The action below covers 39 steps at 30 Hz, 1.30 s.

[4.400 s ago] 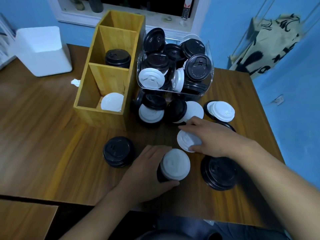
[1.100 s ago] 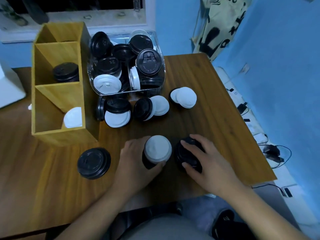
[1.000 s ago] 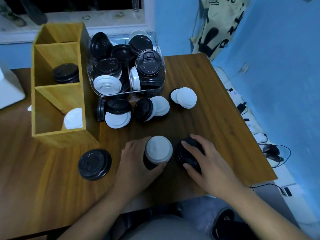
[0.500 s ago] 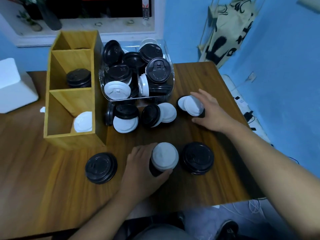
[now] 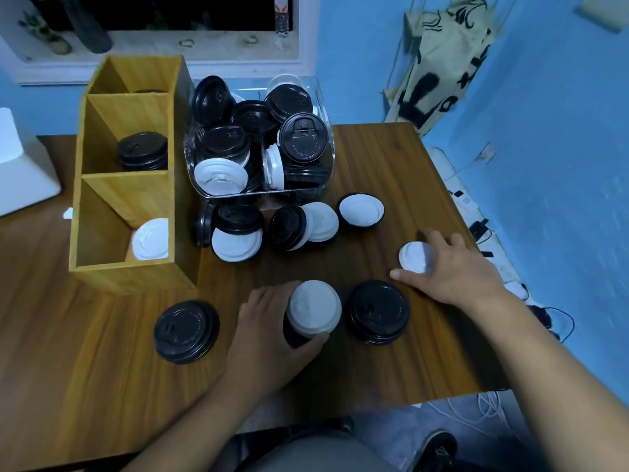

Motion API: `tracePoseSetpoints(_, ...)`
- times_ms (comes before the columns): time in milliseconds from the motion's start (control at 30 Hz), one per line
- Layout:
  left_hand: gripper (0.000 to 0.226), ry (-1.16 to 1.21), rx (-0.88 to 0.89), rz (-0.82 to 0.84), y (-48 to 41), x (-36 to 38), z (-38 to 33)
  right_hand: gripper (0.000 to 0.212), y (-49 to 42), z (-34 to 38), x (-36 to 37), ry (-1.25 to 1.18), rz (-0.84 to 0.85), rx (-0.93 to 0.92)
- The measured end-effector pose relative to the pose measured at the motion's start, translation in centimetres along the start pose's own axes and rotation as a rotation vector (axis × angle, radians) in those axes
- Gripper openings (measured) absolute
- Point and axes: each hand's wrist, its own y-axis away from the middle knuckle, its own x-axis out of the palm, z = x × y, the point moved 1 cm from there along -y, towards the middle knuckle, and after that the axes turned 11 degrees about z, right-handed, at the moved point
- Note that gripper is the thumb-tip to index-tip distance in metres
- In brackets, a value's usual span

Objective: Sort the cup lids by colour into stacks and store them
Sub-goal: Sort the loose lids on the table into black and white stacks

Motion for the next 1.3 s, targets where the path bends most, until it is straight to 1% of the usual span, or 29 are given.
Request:
tracePoseSetpoints(67,0.076,-0.005,0.001,0.001,0.0,0.0,0.0,0.104,0.7,-1.5,-0.6,-0.106,0.052,-0.139)
tracePoseSetpoints(133,0.078,-0.013,-0.007,0.008,0.0,0.1,0.1,0.099,1.1,-2.7,-1.3,-0.160,0.129,-0.331)
tracePoseSetpoints(167,0.078,-0.018,-0.013,0.011,-0.1,0.1,0.1,0.098,1.0,-3.1,-1.5,-0.162,0.164,-0.410)
tracePoseSetpoints(233,0.079,-0.024,-0.015,0.013,-0.1,0.1,0.2,0.094,0.5,-3.2,-1.3,-0.119,0.199,-0.500)
tracePoseSetpoints(300,0.079,-0.021,-0.014,0.011,-0.1,0.1,0.2,0.085,-0.3,-2.8,-0.7,-0.072,0.175,-0.518)
tracePoseSetpoints(367,0.079,-0.017,-0.018,0.009,-0.1,0.1,0.2,0.079,-0.8,-2.3,-0.3,-0.076,0.093,-0.478)
tracePoseSetpoints(500,0.079,-0.017,-0.029,0.001,0.0,0.1,0.1,0.086,-0.4,-1.3,0.7,-0.074,-0.064,-0.407)
tracePoseSetpoints(567,0.080,-0.015,-0.030,0.000,0.0,0.2,0.1,0.086,-0.1,-1.4,1.1,-0.103,-0.069,-0.438)
tracePoseSetpoints(633,0.083,-0.017,-0.036,0.003,-0.1,0.2,0.1,0.082,0.1,-1.6,1.1,-0.113,-0.049,-0.468)
tracePoseSetpoints(700,0.085,-0.027,-0.049,0.016,-0.1,0.3,0.2,0.078,0.2,-1.7,0.9,-0.124,-0.064,-0.452)
tracePoseSetpoints(800,0.089,-0.026,-0.061,0.032,-0.1,0.3,0.2,0.077,1.5,-0.6,-0.5,-0.205,-0.177,-0.463)
tracePoseSetpoints(867,0.091,-0.015,-0.063,0.035,-0.1,0.2,0.1,0.077,3.3,1.4,-1.7,-0.265,-0.241,-0.547)
tracePoseSetpoints(933,0.092,-0.015,-0.065,0.040,-0.1,0.1,0.1,0.078,5.4,4.4,-2.1,-0.284,-0.193,-0.671)
tracePoseSetpoints(1033,0.095,-0.017,-0.068,0.037,-0.1,0.1,0.2,0.080,7.1,8.6,-0.6,-0.168,-0.052,-0.814)
tracePoseSetpoints(1133,0.100,0.013,-0.075,0.042,0.0,0.1,0.1,0.081,7.0,10.8,1.0,-0.076,0.032,-0.815)
tracePoseSetpoints(1300,0.106,0.015,-0.062,0.068,-0.2,0.2,0.4,0.079,6.5,11.6,1.7,-0.040,0.028,-0.807)
